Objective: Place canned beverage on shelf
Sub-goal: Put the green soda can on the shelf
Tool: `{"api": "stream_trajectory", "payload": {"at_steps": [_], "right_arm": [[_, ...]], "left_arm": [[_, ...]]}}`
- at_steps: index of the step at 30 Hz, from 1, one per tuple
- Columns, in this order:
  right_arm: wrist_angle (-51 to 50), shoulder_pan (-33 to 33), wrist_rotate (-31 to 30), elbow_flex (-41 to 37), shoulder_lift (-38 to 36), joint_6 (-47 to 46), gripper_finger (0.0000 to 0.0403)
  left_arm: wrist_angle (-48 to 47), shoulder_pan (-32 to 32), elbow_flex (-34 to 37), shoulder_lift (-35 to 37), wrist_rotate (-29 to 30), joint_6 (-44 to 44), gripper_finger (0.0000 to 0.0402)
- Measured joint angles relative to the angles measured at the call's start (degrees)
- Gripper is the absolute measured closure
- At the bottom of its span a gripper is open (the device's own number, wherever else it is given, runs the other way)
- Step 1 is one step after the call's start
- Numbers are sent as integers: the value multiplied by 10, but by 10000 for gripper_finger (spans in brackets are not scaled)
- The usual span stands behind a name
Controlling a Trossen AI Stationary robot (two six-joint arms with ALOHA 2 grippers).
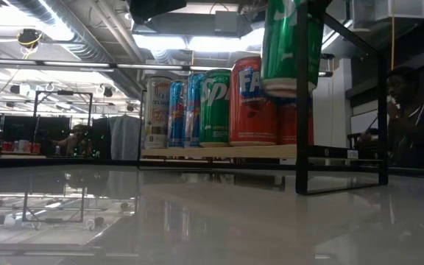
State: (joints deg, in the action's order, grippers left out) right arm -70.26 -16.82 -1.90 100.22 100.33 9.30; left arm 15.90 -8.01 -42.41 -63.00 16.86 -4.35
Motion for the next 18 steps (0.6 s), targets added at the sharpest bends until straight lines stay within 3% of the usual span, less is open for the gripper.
{"api": "stream_trajectory", "payload": {"at_steps": [12, 18], "right_arm": [[17, 0, 1, -19, -2, 0, 112], [18, 5, 1, -20, -2, 0, 112]], "left_arm": [[0, 0, 0, 0, 0, 0, 48], [4, -2, 0, -12, -43, -30, 48]]}}
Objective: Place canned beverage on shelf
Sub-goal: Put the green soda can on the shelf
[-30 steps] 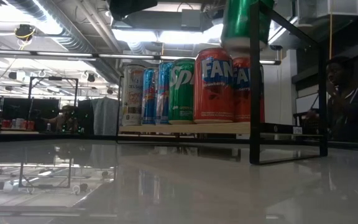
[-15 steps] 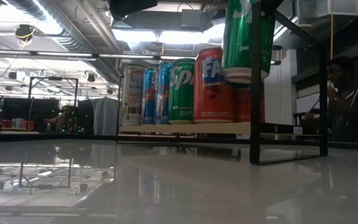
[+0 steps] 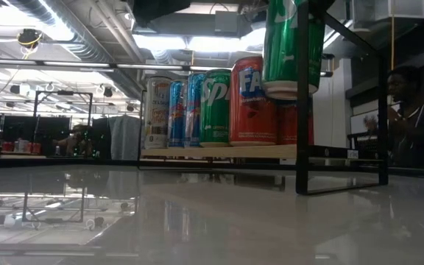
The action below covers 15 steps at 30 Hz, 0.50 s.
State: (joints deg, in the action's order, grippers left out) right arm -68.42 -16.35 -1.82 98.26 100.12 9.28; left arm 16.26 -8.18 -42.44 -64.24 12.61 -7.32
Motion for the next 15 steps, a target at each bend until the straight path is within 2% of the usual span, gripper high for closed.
{"api": "stream_trajectory", "payload": {"at_steps": [10, 15], "right_arm": [[9, 26, 21, -2, 2, -55, 112], [12, 29, 11, -2, 4, -106, 112]], "left_arm": [[12, -18, 0, -59, 3, -2, 47], [20, -28, 0, -89, 4, -3, 47]]}}
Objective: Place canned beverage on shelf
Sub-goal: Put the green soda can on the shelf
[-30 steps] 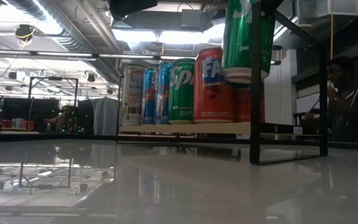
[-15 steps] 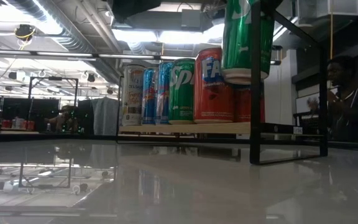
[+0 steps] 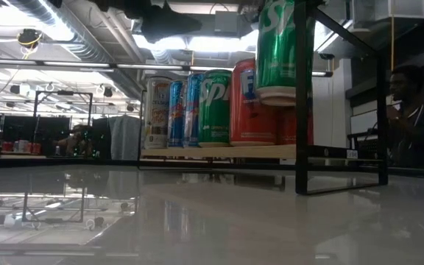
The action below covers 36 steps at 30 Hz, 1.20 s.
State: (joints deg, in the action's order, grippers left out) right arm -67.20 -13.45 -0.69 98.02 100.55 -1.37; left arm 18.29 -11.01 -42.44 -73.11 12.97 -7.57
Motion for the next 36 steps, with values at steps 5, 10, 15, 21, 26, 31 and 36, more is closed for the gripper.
{"api": "stream_trajectory", "payload": {"at_steps": [5, 10, 15, 21, 26, 31, 36], "right_arm": [[-4, 0, -12, 0, 0, -60, 112], [-8, 0, -14, 0, -1, -122, 112], [-34, 0, -14, 0, -1, -159, 112], [-38, -1, -13, 1, -1, -210, 112], [-36, -1, -13, 1, -2, -262, 112], [-36, -1, -12, 1, -1, -303, 112], [-33, -1, -12, 2, 7, -318, 111]], "left_arm": [[21, -14, 0, -28, 0, 1, 47], [25, -23, 0, -44, 0, 1, 47], [25, -31, 0, -47, 0, 1, 47], [25, -35, 0, -47, 0, 1, 47], [24, -35, 0, -47, 0, 2, 47], [24, -34, 0, -47, 0, 2, 47], [23, -34, 0, -47, 0, 2, 47]]}}
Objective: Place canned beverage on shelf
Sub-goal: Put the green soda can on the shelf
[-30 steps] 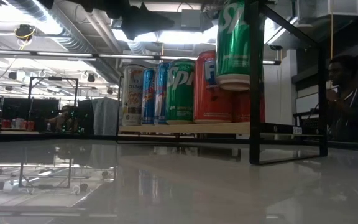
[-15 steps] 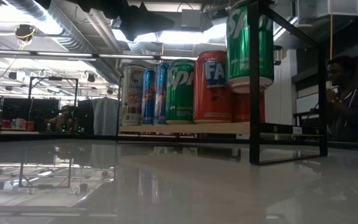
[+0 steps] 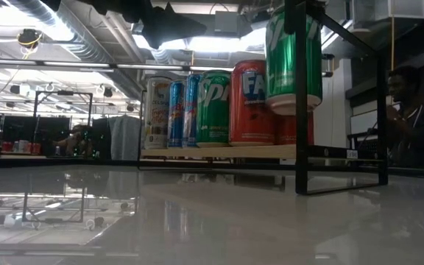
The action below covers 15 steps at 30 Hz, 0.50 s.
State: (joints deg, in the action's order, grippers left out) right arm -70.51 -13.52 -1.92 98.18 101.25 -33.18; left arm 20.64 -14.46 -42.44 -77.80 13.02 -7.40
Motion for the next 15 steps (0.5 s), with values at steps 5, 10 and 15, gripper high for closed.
{"api": "stream_trajectory", "payload": {"at_steps": [5, 10, 15], "right_arm": [[0, 0, 0, 1, 9, 0, 111], [-1, 0, 0, 1, 23, 0, 111], [3, 0, 0, 1, 35, 0, 111]], "left_arm": [[0, 0, 0, 0, 0, 0, 47], [-1, 0, 0, 0, 0, 0, 47], [-1, 0, 0, 0, 0, 0, 47]]}}
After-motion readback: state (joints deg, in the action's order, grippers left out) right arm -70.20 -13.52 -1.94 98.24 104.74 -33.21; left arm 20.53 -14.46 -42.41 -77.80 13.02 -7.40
